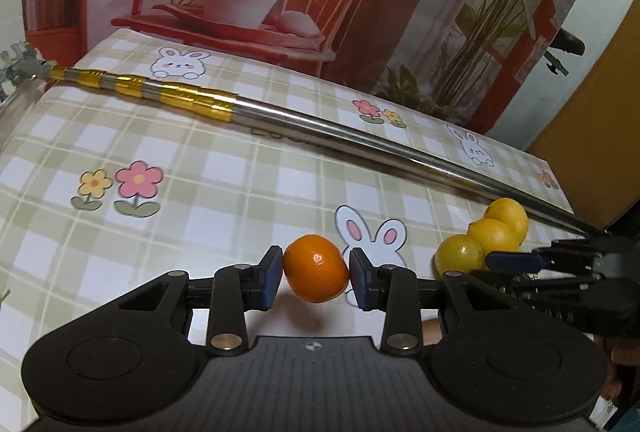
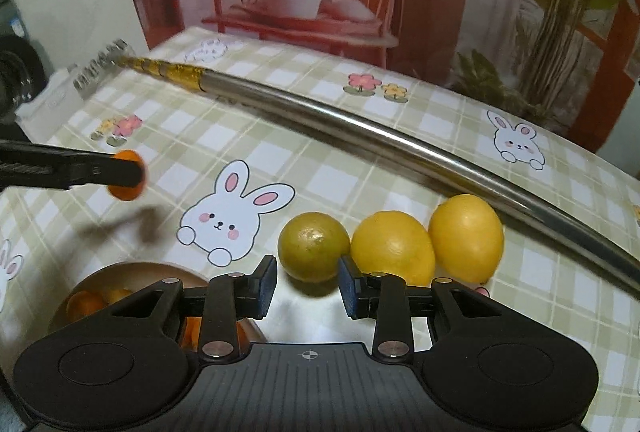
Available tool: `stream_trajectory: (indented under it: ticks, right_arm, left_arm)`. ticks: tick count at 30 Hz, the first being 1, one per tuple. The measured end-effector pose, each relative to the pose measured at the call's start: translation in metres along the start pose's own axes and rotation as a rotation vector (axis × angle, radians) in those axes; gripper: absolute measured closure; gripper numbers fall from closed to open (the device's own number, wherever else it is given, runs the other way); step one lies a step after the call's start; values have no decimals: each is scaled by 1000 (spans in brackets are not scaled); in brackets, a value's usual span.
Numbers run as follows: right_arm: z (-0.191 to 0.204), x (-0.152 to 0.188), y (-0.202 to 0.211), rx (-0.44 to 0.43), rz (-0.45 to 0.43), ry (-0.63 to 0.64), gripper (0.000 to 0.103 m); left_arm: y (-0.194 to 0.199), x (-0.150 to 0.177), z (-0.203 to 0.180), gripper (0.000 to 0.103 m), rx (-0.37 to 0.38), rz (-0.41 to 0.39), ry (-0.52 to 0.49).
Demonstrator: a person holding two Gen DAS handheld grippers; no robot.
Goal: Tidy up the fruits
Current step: 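Grasp the greenish citrus with the right tool while the left tool holds the tangerine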
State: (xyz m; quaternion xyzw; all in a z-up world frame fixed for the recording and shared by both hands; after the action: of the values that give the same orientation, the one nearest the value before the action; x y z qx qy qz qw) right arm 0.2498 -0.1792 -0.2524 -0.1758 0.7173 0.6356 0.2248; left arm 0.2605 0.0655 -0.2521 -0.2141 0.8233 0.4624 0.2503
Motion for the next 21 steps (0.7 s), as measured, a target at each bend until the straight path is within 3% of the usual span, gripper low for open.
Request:
stream_trajectory:
  ticks: [6,11,21]
  right_arm:
    - [8,-11,-9,34,5,12,64]
    - [16,-24,-12,36,-35,50,64]
    - [31,-24,-31,160,-19,282,61]
  left_arm:
    - [9,7,11,65,13,-19,26]
    - [9,8,13,65,21,-27,46]
    - [10,12,12,65,42,-33,54]
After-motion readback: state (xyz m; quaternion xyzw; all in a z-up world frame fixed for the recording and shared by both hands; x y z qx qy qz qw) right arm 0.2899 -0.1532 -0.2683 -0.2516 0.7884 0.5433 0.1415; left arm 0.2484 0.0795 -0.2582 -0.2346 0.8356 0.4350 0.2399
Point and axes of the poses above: each gripper's, at about its wrist camera, not at the fingertips, and y roughly against the way its jaws point, z to its left, x to its underside, the point moved 5 cm from there along -y, roughly the way its jaws point, and after that the axes turned 12 degrees about x, right-handed, at the moved point
